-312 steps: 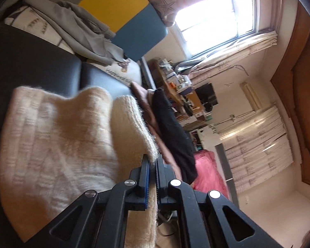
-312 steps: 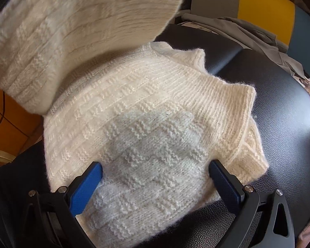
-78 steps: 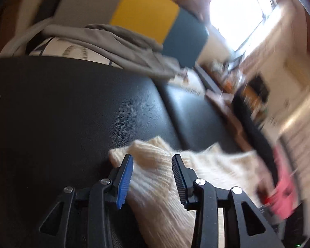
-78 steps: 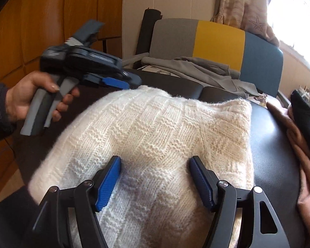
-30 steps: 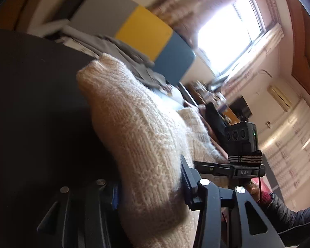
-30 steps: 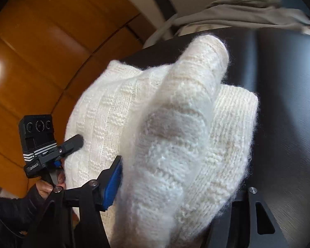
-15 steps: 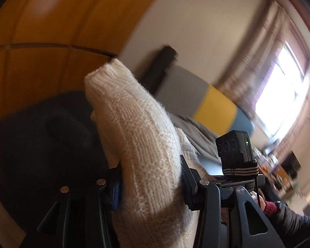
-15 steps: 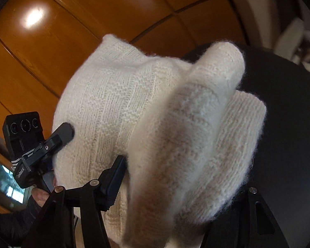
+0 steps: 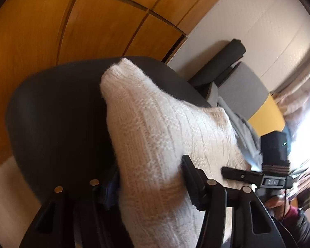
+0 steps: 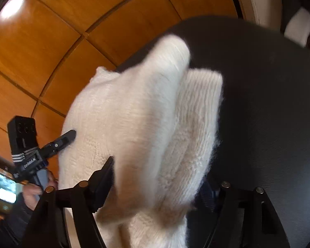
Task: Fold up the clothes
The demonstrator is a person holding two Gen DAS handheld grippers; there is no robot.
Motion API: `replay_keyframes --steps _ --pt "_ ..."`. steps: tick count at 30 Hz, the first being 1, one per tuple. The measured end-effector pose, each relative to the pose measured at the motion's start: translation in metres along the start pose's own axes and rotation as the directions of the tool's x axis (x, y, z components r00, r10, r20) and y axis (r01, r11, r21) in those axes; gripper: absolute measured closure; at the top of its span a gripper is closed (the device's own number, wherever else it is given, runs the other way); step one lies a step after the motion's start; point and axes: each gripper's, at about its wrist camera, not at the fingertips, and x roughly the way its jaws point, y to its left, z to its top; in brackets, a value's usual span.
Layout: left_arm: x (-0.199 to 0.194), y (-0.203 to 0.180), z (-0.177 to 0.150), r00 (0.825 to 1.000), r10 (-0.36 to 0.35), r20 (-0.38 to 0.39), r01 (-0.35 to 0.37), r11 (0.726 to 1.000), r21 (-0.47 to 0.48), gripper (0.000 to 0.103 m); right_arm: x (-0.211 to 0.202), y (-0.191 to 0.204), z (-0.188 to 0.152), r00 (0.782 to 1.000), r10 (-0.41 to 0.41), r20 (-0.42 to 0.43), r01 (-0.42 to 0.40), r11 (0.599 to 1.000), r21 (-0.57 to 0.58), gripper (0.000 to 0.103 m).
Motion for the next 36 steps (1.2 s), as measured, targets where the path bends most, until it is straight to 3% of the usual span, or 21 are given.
replay_keyframes --steps 4,5,7,9,11,12,15,17,20,26,29,30,33,36 --pt "-0.029 -0.005 0.005 0.994 0.082 0.079 -0.087 0.994 0.065 0.045 -0.037 0.041 -0.002 0.983 -0.127 0.136 0.149 0.975 -0.167 0.029" --pt "-0.038 -0.009 0.005 0.990 0.093 0.108 -0.102 0.991 0.085 0.045 -0.045 0.063 -0.008 0.975 -0.136 0.175 0.173 0.960 -0.221 0.029" --pt "-0.049 -0.016 0.007 0.984 0.103 0.144 -0.119 0.986 0.112 0.043 -0.064 0.070 0.005 0.968 -0.117 0.221 0.185 0.929 -0.320 0.029" --pt "-0.055 -0.022 0.010 0.981 0.106 0.162 -0.129 0.983 0.134 0.033 -0.066 0.093 -0.002 0.969 -0.098 0.225 0.186 0.892 -0.412 0.029" --pt "-0.047 -0.033 0.013 0.984 0.104 0.148 -0.126 0.980 0.152 0.032 -0.061 0.103 -0.015 0.979 -0.100 0.179 0.176 0.857 -0.485 0.029" --pt "-0.039 -0.042 0.015 0.986 0.103 0.130 -0.123 0.980 0.154 0.032 -0.042 0.110 -0.005 0.980 -0.134 0.145 0.189 0.848 -0.495 0.031" --pt "-0.009 -0.053 0.011 0.991 0.126 0.053 -0.132 0.982 0.135 0.032 -0.011 0.067 -0.025 0.967 -0.251 0.035 0.242 0.873 -0.425 0.036" --pt "0.021 -0.063 0.003 0.987 0.162 -0.003 -0.160 0.976 0.149 0.032 -0.013 0.035 -0.033 0.977 -0.191 0.096 0.213 0.915 -0.343 0.036" --pt "0.022 -0.059 -0.014 0.981 0.176 0.077 -0.185 0.975 0.126 0.031 -0.015 0.031 -0.038 0.974 -0.174 0.147 0.215 0.919 -0.332 0.036" --pt "0.015 -0.065 -0.012 0.973 0.204 0.110 -0.215 0.971 0.099 0.030 -0.025 0.038 -0.040 0.968 -0.202 0.152 0.241 0.918 -0.315 0.035" --pt "-0.008 -0.067 -0.011 0.958 0.247 0.145 -0.255 0.966 0.040 0.031 -0.040 0.052 -0.029 0.962 -0.229 0.146 0.261 0.929 -0.261 0.027" --pt "-0.021 -0.068 -0.012 0.950 0.267 0.164 -0.273 0.962 0.014 0.031 -0.048 0.058 -0.028 0.954 -0.253 0.159 0.286 0.926 -0.245 0.020" --pt "-0.056 -0.074 -0.017 0.919 0.312 0.239 -0.318 0.948 -0.016 0.031 -0.079 0.076 -0.033 0.921 -0.314 0.229 0.361 0.911 -0.201 0.010" --pt "-0.090 -0.088 -0.027 0.883 0.377 0.280 -0.393 0.920 -0.001 0.031 -0.097 0.103 -0.040 0.867 -0.390 0.310 0.447 0.883 -0.139 0.000"
